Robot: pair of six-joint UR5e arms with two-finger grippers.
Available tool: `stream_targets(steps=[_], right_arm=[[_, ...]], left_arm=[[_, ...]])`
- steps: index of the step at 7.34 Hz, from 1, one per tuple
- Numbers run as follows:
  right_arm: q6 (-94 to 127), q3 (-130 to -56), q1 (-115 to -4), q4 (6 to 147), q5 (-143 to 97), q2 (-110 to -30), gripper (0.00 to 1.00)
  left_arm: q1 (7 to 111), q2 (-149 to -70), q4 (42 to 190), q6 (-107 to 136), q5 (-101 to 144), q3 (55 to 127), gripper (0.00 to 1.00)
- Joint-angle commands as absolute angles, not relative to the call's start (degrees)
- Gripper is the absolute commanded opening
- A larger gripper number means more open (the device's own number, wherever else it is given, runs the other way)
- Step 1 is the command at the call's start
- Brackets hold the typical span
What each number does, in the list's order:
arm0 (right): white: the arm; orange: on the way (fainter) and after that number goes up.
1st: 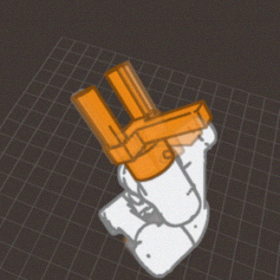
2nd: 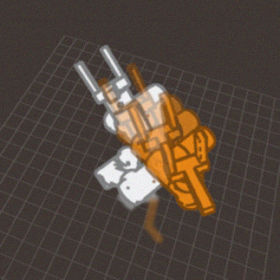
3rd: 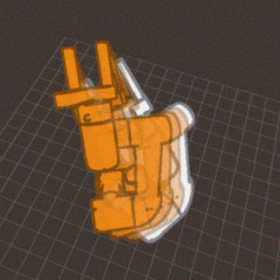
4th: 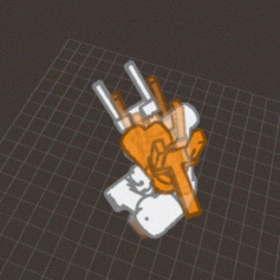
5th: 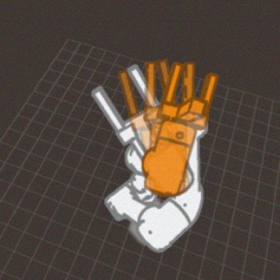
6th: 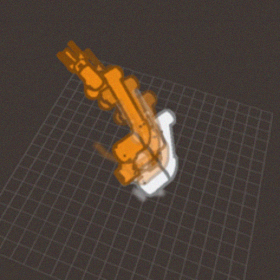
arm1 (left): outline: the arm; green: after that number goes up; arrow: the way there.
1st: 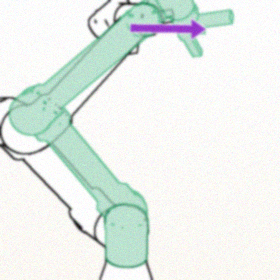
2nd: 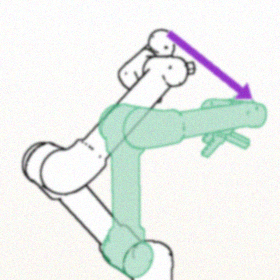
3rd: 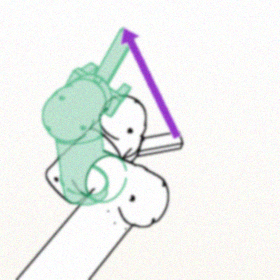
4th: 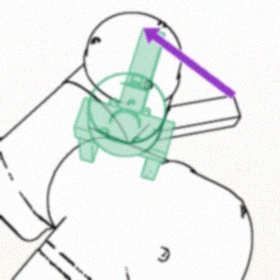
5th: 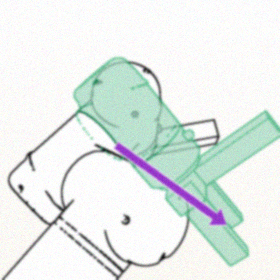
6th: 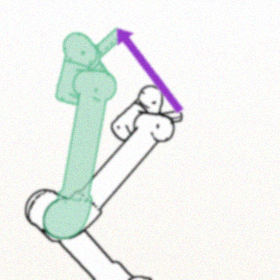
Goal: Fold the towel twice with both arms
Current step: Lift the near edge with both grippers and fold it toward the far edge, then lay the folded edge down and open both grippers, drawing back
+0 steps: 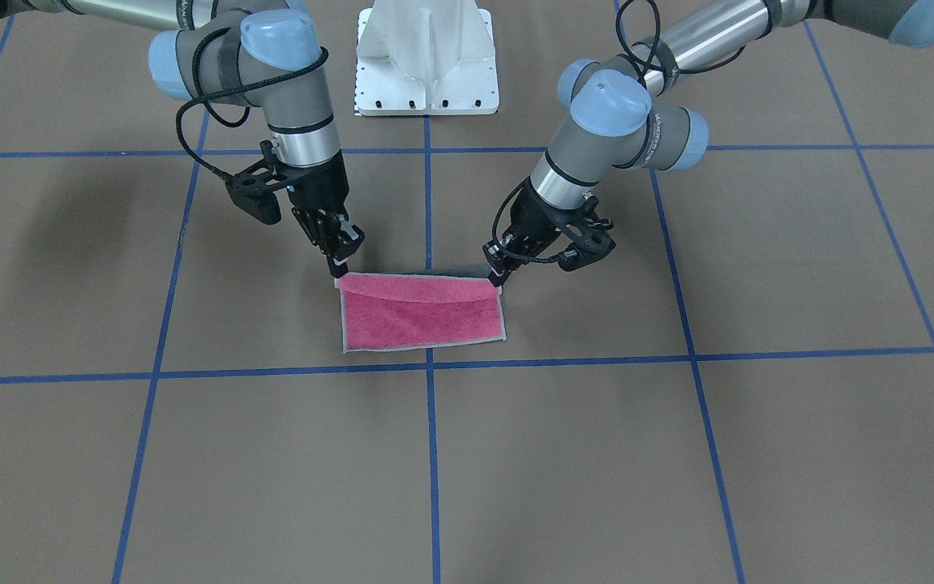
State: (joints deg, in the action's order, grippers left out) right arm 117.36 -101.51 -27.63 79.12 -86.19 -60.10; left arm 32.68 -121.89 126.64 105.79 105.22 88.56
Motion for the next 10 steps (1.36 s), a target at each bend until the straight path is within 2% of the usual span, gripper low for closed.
stream_targets(steps=[1, 3, 10], right_arm=[[117.25, -98.63, -28.65, 76.66, -86.57, -59.42, 0.00], [117.25, -96.33, -28.92, 74.18, -86.57, -59.33, 0.00], [116.19, -95.45, -28.92, 74.18, -86.57, -59.15, 0.00]], left_arm=[[33.04, -121.90, 126.56, 105.65, 105.21, 88.42, 0.00], [33.05, -121.99, 126.65, 105.64, 105.21, 87.98, 0.00], [34.01, -124.54, 126.65, 105.64, 105.21, 84.29, 0.00]])
